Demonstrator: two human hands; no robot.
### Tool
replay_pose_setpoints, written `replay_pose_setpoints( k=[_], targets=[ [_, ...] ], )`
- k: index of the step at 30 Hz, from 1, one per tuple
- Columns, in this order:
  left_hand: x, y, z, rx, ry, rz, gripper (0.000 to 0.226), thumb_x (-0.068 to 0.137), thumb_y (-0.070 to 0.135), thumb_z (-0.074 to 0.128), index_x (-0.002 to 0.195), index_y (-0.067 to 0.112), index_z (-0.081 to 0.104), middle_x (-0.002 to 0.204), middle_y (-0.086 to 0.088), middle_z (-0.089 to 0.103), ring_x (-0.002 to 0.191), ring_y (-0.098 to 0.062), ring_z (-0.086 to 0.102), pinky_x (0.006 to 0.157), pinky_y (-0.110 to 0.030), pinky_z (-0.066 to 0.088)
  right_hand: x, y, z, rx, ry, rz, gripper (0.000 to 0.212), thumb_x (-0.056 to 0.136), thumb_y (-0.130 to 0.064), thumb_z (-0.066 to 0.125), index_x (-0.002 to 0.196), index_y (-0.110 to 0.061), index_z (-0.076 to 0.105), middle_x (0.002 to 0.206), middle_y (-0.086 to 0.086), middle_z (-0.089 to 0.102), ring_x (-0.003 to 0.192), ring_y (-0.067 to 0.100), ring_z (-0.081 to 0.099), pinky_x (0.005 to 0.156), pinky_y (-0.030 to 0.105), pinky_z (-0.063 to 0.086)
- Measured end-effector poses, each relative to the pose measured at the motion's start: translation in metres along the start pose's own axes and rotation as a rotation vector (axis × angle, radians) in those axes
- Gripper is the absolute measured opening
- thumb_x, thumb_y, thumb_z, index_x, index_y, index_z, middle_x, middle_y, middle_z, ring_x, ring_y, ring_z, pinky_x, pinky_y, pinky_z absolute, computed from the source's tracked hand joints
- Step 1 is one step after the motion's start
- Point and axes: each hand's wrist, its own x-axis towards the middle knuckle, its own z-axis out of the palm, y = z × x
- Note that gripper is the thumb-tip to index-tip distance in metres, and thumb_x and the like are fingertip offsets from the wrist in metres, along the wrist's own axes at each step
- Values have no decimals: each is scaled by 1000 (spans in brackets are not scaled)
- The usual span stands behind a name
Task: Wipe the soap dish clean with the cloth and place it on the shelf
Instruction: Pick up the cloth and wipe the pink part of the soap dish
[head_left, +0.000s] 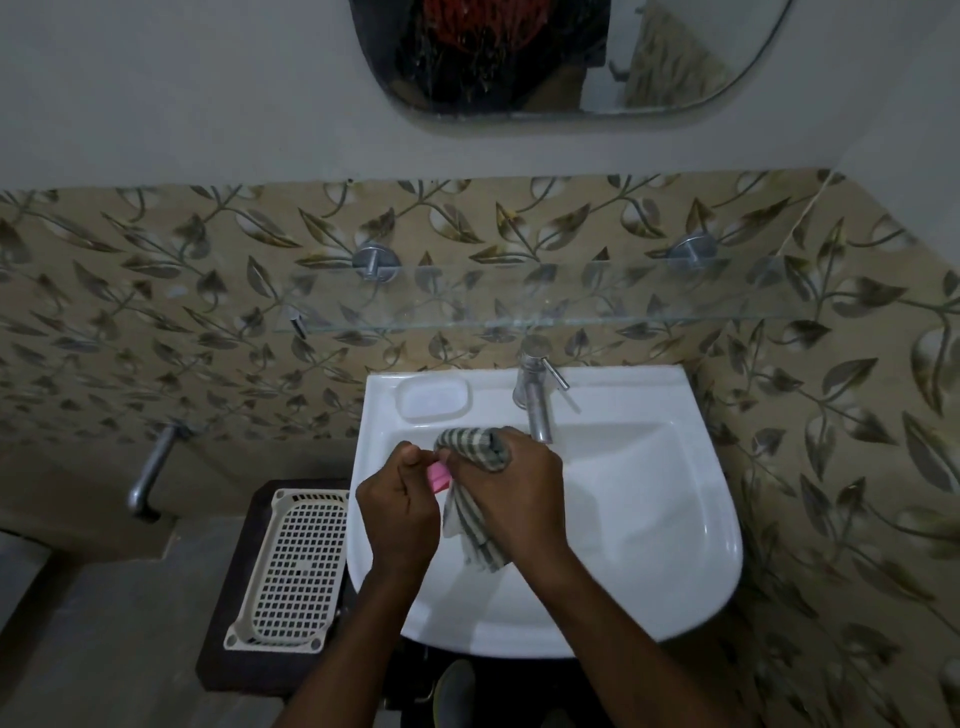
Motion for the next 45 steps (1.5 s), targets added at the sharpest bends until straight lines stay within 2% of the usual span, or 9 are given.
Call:
replay_pose_setpoints(
  k=[6, 13, 18, 21, 25, 32, 38, 43, 45],
  targets=[
    [12, 25, -8, -382, 85, -254, 59, 103, 34, 31, 60, 36, 70, 55, 12, 67, 57, -1, 65, 57, -12, 48, 17, 27, -18, 172, 98, 353, 25, 74, -43, 78, 71, -19, 72, 69, -1, 73, 70, 16, 72, 69, 37, 59],
    [20, 42, 5, -616, 150, -566, 64, 103, 42, 23, 48, 36, 55, 50, 16, 54, 51, -1, 53, 62, -29, 41, 6, 16, -23, 1051, 0, 637, 36, 88, -34, 67, 98, 1, 70, 73, 19, 69, 57, 32, 66, 55, 40, 56],
    [4, 22, 2, -563, -11, -491, 44, 93, 57, 34, 58, 38, 52, 58, 20, 51, 55, 1, 51, 55, -18, 42, 14, 5, -35, 596, -61, 328, 35, 73, -30, 83, 103, -17, 71, 95, 1, 76, 90, 19, 73, 84, 39, 59],
    [6, 10, -5, -428, -321, -398, 20, 99, 28, 49, 84, 26, 61, 73, 14, 65, 64, -3, 61, 59, -25, 47, 19, -1, -42, 348, -22, 92, 29, 74, -15, 83, 86, -37, 67, 83, -21, 73, 85, 3, 70, 76, 14, 54],
    [15, 14, -10, -68, -755, -186, 26, 82, 54, 59, 103, 38, 62, 88, 17, 73, 88, 0, 68, 72, -14, 50, 20, -2, -43, 211, -99, -223, 35, 75, -6, 79, 93, -36, 71, 95, -15, 73, 93, 6, 69, 84, 25, 55],
    [16, 20, -11, 231, -525, 76, 17, 87, 17, 58, 82, 5, 68, 69, -12, 71, 65, -29, 67, 51, -22, 35, 18, -11, -43, -108, -183, -550, 18, 78, -20, 75, 94, -29, 73, 102, -11, 63, 90, 5, 65, 78, 28, 54],
    [7, 19, -13, 123, -433, 50, 34, 82, 14, 49, 110, 10, 69, 74, -2, 72, 65, -20, 66, 59, -31, 49, 23, -3, -45, 327, -9, 155, 30, 70, -44, 82, 89, -23, 73, 83, 0, 76, 78, 18, 74, 80, 44, 59],
    [5, 20, -9, 34, -434, -44, 22, 82, 15, 50, 91, 21, 69, 61, 10, 66, 69, -7, 66, 55, -11, 44, 11, -24, -34, 37, 6, -289, 13, 75, -29, 81, 79, -22, 71, 81, -7, 67, 77, 7, 66, 75, 23, 53],
    [3, 22, -9, -78, -397, -149, 12, 84, 27, 55, 81, 34, 65, 68, 10, 70, 69, -1, 66, 58, -13, 47, 19, -20, -34, 102, 85, -160, 15, 73, -29, 83, 78, -22, 71, 78, -6, 70, 76, 6, 67, 75, 27, 55]
  ],
)
